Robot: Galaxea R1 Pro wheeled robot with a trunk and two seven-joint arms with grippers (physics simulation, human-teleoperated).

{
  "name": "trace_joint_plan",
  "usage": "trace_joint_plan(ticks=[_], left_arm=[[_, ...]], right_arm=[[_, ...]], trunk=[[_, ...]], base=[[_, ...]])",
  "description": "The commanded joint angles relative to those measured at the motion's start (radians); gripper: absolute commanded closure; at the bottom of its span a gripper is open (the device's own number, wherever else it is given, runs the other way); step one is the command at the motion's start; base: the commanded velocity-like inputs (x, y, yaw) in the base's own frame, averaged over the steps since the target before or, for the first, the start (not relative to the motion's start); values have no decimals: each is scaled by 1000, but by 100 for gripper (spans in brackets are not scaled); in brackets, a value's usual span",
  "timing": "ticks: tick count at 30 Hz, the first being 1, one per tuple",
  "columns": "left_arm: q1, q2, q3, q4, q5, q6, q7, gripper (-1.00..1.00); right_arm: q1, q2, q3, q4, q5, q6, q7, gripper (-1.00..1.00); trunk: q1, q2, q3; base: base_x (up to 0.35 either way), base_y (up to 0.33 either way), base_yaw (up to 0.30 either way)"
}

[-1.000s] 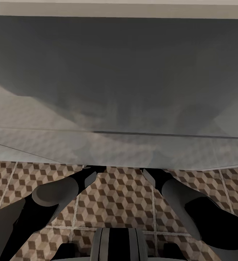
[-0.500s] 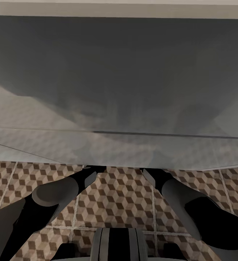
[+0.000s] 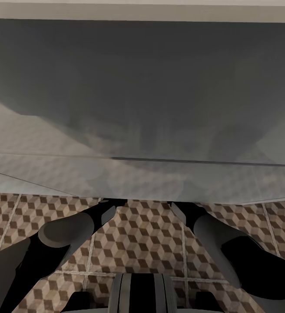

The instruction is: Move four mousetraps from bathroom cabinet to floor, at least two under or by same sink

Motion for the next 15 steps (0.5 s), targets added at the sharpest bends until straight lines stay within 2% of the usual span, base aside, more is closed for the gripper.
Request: trace_joint_plan(ticks=[1,15], left_arm=[[-1,0,-8,-3,7,-5,6,-100],[-1,1,-7,-3,7,-12,6,-100]], right_arm=[[-47,0,14,-2,-3,6,-6,-100],[-47,0,14,-2,-3,7,-6,-100]], trunk=[[0,0,0],[0,0,0]], base=[[0,0,0],[0,0,0]])
